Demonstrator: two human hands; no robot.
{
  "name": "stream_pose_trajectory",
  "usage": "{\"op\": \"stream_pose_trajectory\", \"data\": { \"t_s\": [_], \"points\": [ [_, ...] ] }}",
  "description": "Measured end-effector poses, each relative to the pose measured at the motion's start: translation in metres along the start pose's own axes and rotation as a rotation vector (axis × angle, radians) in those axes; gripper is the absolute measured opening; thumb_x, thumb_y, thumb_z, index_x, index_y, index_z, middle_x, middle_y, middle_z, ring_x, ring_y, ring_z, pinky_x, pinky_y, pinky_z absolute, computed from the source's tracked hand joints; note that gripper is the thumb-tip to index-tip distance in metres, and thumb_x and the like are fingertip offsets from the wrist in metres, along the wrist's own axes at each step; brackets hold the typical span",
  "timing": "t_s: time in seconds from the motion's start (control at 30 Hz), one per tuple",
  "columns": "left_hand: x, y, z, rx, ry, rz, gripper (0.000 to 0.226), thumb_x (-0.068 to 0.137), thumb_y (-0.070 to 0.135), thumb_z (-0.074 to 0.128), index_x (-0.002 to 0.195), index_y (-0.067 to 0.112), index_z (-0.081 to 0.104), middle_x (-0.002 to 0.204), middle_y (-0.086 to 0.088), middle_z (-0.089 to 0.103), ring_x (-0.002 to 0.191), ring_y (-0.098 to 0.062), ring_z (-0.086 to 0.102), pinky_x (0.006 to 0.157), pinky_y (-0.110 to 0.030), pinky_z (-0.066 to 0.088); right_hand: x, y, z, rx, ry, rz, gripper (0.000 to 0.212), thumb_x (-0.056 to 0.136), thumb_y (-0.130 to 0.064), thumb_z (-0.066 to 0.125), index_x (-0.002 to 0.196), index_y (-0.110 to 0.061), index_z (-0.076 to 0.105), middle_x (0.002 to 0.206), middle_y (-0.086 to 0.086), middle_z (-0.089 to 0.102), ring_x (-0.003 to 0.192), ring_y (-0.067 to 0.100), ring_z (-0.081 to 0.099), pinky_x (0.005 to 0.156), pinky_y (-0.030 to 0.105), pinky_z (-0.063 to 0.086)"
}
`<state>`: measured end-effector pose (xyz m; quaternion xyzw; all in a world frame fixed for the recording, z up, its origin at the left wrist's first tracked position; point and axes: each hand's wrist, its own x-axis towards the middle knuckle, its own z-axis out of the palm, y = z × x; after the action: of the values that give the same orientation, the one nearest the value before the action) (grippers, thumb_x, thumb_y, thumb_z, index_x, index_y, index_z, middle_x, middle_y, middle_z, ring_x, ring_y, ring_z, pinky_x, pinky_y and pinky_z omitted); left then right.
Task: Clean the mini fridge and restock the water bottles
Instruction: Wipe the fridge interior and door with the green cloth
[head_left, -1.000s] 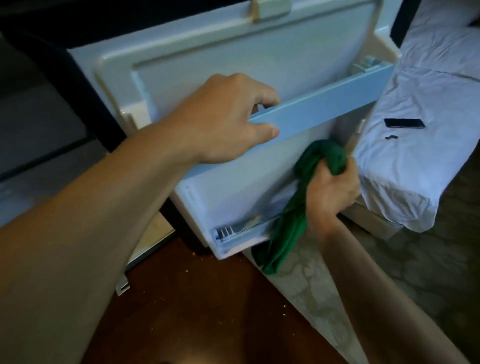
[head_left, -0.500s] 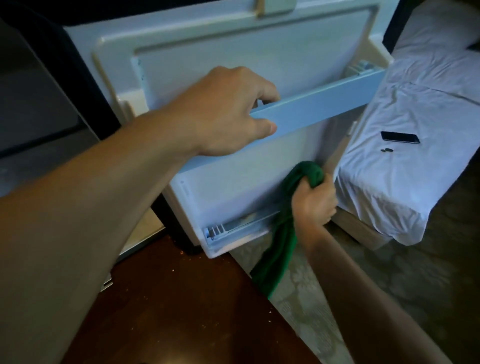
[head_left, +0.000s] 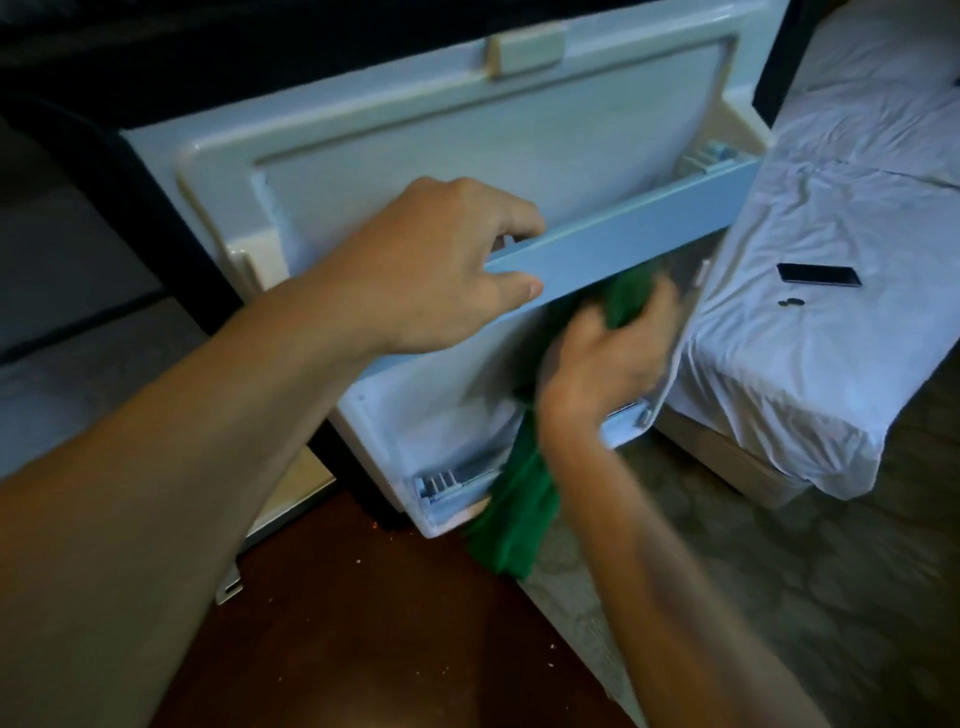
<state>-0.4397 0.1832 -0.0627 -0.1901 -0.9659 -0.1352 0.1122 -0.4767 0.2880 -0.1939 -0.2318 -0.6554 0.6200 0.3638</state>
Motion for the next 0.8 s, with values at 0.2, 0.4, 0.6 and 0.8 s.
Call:
{"op": "stream_pose_trajectory", "data": {
  "t_s": [0.2, 0.4, 0.6, 0.8],
  "points": [
    [-0.005, 0.0, -0.002, -0.002, 0.007, 0.015, 0.032, 0.078, 0.044, 0.057, 0.099, 0.022, 0.067, 0.072, 0.007, 0.052, 0.071, -0.014, 0.045, 0.061, -0.022, 0.023, -0.04, 0.025, -0.024, -0.174, -0.558, -0.915, 0.055, 0.063, 0.001, 0.062, 0.114, -0.016, 0.061, 0.11, 0.008, 0.066, 0.087, 0.029, 0.056, 0.065, 0.034, 0.048],
    [-0.001, 0.001, -0.001, -0.006, -0.009, 0.014, 0.014, 0.079, 0.041, 0.059, 0.087, 0.03, 0.058, 0.062, 0.011, 0.045, 0.068, -0.015, 0.041, 0.063, -0.024, 0.025, -0.001, -0.003, 0.0, 0.049, -0.01, -0.001, 0.045, 0.074, -0.017, 0.057, 0.119, -0.019, 0.063, 0.109, 0.0, 0.068, 0.1, 0.015, 0.061, 0.09, 0.029, 0.047],
    [0.002, 0.0, -0.002, 0.005, 0.01, 0.028, 0.032, 0.076, 0.043, 0.054, 0.09, 0.015, 0.064, 0.073, -0.003, 0.061, 0.069, -0.023, 0.054, 0.059, -0.028, 0.029, -0.027, 0.029, -0.024, -0.214, -0.516, -1.016, 0.055, 0.072, 0.006, 0.063, 0.12, -0.022, 0.064, 0.12, -0.004, 0.067, 0.072, 0.027, 0.052, 0.058, 0.031, 0.04],
    [-0.003, 0.0, -0.003, -0.011, -0.029, 0.024, 0.033, 0.079, 0.045, 0.053, 0.099, 0.022, 0.067, 0.079, 0.003, 0.06, 0.073, -0.02, 0.053, 0.062, -0.028, 0.029, 0.044, 0.024, -0.012, -0.217, -0.144, -0.348, 0.057, 0.072, -0.01, 0.054, 0.128, -0.019, 0.057, 0.117, 0.003, 0.066, 0.105, 0.025, 0.058, 0.085, 0.03, 0.04]
  ]
}}
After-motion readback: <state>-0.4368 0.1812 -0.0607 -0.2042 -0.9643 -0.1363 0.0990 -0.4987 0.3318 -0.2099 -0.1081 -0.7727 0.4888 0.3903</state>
